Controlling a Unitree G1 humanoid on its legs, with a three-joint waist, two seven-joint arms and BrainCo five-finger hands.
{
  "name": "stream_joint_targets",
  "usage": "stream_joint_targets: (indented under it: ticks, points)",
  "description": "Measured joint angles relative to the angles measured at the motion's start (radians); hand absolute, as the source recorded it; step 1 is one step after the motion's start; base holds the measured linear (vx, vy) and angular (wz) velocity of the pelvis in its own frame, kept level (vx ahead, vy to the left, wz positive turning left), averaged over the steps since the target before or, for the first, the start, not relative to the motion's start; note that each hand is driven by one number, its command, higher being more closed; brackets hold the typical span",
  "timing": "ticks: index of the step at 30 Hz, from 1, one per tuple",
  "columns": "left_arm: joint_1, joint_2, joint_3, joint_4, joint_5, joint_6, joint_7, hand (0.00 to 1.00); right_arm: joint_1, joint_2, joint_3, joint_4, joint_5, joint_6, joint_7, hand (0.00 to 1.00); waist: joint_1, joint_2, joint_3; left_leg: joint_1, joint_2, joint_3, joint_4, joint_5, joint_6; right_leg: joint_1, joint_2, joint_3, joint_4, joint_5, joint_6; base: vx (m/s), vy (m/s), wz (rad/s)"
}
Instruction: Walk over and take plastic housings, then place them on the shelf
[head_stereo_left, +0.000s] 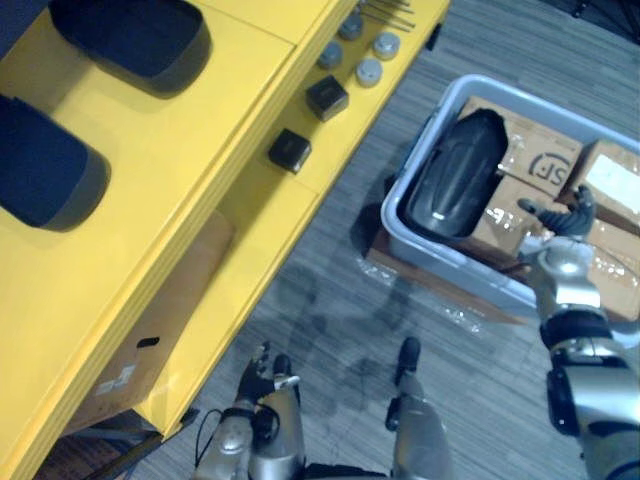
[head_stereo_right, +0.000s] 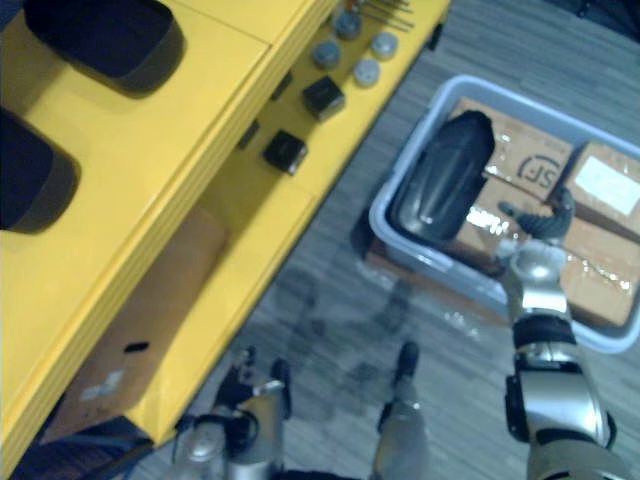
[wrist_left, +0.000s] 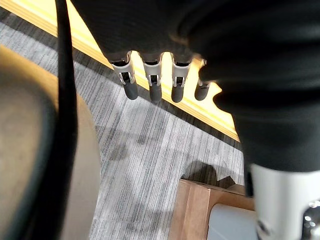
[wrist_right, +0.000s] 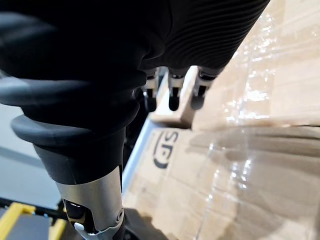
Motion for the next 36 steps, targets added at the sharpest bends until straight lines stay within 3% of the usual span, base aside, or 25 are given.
stream_joint_targets:
  ticks: [7, 11, 17, 28, 36]
  points:
    - [0.001, -0.004, -0.011, -0.003, -0.032, 0.0, -0.003, 0.0, -0.031, -0.028, 0.067, 0.013, -0.029, -0.002, 0.105, 0.0, 0.004, 0.023, 0.012, -0.01, -0.004, -0.009, -0.001, 0.004, 0.001, 0.0, -0.005, -0.015, 0.0, 0.001, 0.001, -0.01, 0.0, 0.04]
    - [0.001, -0.002, -0.015, -0.003, -0.038, -0.001, -0.01, 0.0, -0.054, -0.031, 0.083, 0.012, -0.03, -0.038, 0.117, 0.0, 0.008, 0.024, 0.013, -0.028, -0.006, -0.019, -0.005, 0.014, -0.001, -0.016, -0.005, -0.022, 0.0, 0.001, 0.001, 0.0, -0.01, 0.06]
    - [0.0, 0.001, -0.019, 0.0, -0.038, -0.005, -0.024, 0.0, -0.076, -0.031, 0.088, 0.011, -0.068, -0.037, 0.129, 0.0, 0.008, 0.024, 0.013, -0.028, -0.006, -0.025, -0.016, 0.021, -0.002, -0.015, -0.005, -0.026, 0.0, 0.002, 0.0, 0.01, -0.006, 0.04]
    - [0.0, 0.01, -0.039, 0.019, -0.124, -0.032, -0.023, 0.0, -0.071, -0.03, 0.126, 0.066, -0.12, 0.057, 0.096, 0.0, 0.018, 0.027, 0.014, -0.036, -0.007, -0.028, -0.015, 0.022, -0.002, -0.018, -0.005, -0.031, 0.0, 0.003, -0.001, 0.0, 0.0, 0.0]
    - [0.0, 0.001, -0.041, 0.023, -0.149, -0.057, -0.021, 0.0, -0.084, -0.029, 0.127, 0.098, -0.157, 0.08, 0.076, 0.0, 0.029, 0.028, 0.014, -0.058, -0.009, -0.032, -0.02, 0.03, -0.003, -0.041, -0.007, -0.037, 0.0, 0.003, -0.001, 0.0, -0.003, 0.02]
